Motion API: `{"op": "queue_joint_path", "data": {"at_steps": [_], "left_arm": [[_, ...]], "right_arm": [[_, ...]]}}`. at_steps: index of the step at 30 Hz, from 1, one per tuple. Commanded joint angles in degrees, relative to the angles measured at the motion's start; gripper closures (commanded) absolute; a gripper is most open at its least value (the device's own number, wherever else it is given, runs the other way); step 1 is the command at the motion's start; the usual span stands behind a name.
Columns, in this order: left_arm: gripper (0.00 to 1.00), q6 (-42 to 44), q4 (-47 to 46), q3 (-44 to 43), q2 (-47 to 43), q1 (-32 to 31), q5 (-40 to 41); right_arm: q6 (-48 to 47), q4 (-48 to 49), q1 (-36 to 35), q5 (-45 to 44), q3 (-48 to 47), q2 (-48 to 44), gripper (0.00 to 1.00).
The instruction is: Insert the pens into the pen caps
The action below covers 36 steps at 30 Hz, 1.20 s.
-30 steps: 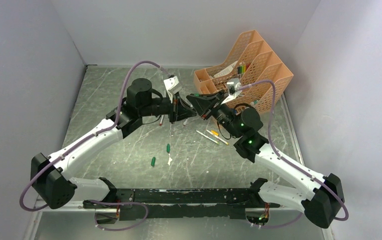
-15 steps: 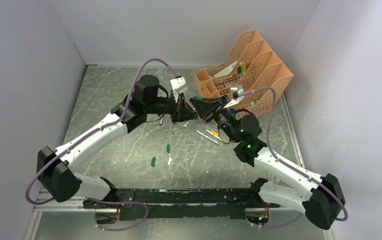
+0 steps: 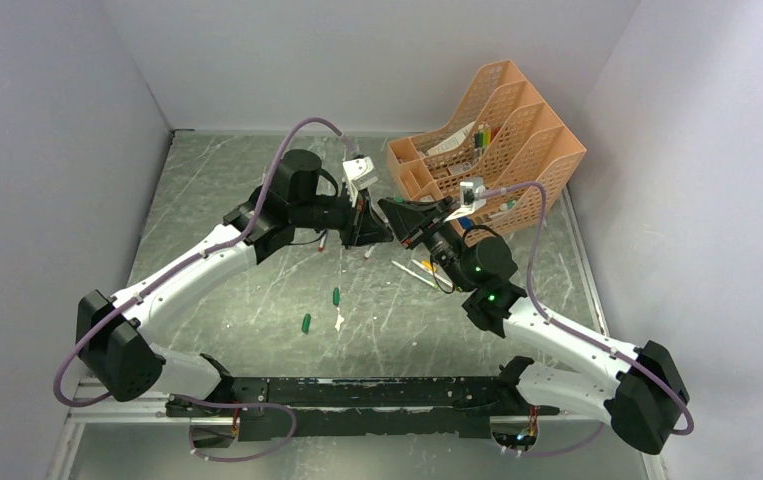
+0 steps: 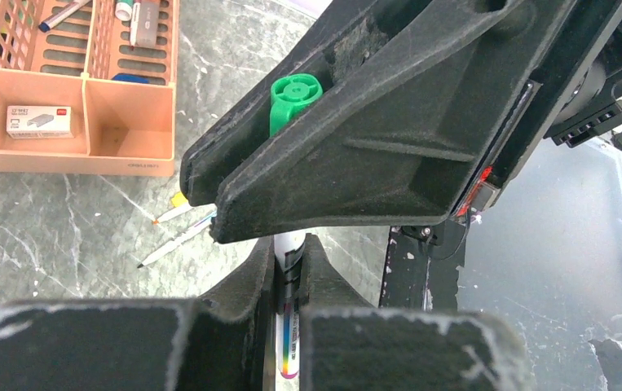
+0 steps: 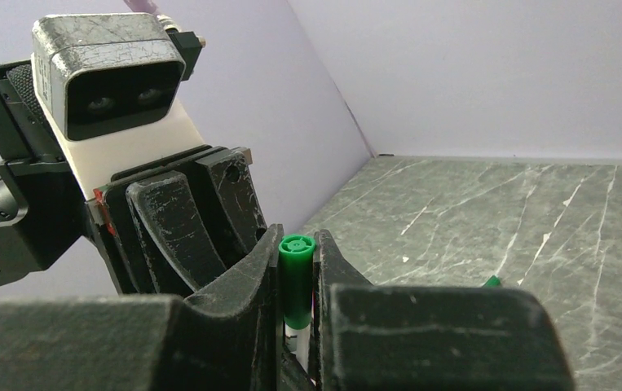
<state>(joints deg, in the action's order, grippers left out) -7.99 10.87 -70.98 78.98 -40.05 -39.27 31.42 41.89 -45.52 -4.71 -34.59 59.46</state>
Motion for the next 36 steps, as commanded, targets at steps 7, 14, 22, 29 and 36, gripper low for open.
{"op": "queue_joint_path", "data": {"at_steps": [7, 14, 22, 29, 36], "left_arm": [[0.93, 1.7, -18.2, -0.2, -7.1, 1.1, 0.9], [0.93, 3.0, -12.5, 4.2, -9.0, 1.1, 8.6], [0.93, 3.8, 1.4, -0.8, 4.4, 1.1, 39.8], [0.93, -0.7, 8.7, -6.0, 20.3, 1.9, 51.2], [0.88, -6.3, 11.5, -9.5, 29.8, 5.3, 49.5]], "right_arm": [[1.6, -20.8, -3.7, -3.8, 1.2, -3.2, 0.8], [0.4, -20.9, -3.3, -11.2, 1.8, -12.6, 0.5], [2.2, -29.0, -3.1, -15.8, 4.8, -17.6, 0.53], [4.0, -33.2, -3.0, -15.1, 7.4, -17.8, 0.54], [4.4, -32.5, -2.8, -15.1, 10.6, -16.6, 0.55]]}}
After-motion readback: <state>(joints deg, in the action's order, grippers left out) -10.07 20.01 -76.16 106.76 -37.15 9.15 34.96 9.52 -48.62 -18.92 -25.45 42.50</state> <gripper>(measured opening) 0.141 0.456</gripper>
